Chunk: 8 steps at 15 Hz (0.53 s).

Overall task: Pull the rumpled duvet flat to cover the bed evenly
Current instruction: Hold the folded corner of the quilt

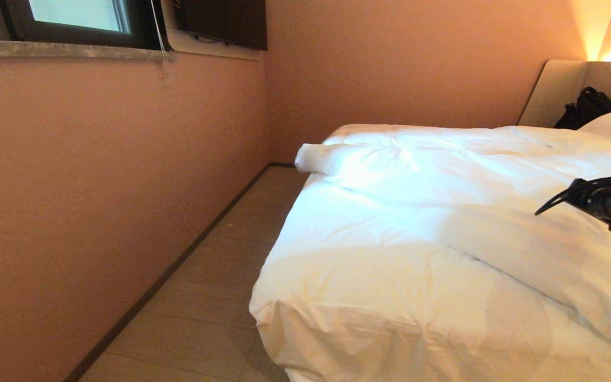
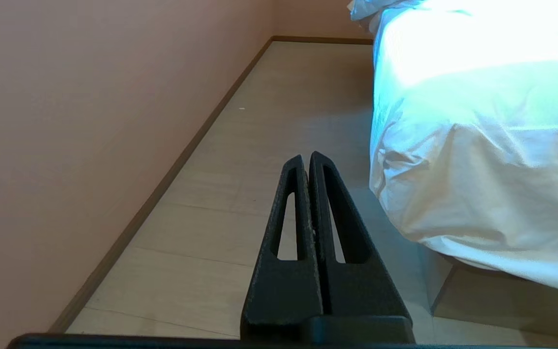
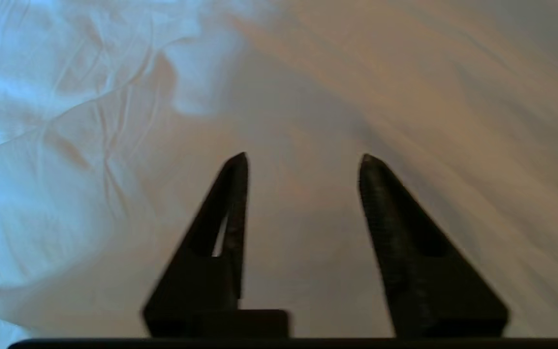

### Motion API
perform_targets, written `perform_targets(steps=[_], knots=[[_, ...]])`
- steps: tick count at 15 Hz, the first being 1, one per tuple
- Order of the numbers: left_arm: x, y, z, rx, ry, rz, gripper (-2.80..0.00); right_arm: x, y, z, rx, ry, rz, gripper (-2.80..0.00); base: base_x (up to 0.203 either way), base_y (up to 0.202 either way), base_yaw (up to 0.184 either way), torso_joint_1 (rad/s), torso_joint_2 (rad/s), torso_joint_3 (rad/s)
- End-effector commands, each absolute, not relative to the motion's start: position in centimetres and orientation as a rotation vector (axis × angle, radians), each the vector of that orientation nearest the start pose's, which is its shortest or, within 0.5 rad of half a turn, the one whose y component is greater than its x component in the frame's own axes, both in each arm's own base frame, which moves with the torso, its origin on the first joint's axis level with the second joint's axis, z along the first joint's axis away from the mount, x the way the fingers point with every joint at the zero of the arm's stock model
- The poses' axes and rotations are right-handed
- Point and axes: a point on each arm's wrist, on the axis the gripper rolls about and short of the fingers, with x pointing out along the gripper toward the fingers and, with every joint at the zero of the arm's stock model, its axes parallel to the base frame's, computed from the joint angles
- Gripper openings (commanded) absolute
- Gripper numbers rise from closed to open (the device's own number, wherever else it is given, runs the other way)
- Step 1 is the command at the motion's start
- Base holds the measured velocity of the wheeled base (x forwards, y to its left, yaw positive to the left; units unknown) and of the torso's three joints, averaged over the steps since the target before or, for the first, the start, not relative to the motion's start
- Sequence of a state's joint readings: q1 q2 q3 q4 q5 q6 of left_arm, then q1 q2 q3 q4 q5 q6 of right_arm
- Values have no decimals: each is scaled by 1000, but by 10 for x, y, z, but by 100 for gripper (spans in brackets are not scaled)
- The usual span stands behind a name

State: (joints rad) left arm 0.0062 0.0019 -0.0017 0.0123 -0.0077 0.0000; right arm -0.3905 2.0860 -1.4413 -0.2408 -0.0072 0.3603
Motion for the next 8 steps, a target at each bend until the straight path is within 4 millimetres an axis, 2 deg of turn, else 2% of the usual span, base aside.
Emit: perform_targets(steps=[1,8], knots=[[-23,0,75,0,12,0,-280,398,-168,169,438,339,-473,0,0,0,0,0,0,0],[-23,0,75,0,12,-1,-280,414,-190,126,459,411,-515,0,0,0,0,0,0,0]])
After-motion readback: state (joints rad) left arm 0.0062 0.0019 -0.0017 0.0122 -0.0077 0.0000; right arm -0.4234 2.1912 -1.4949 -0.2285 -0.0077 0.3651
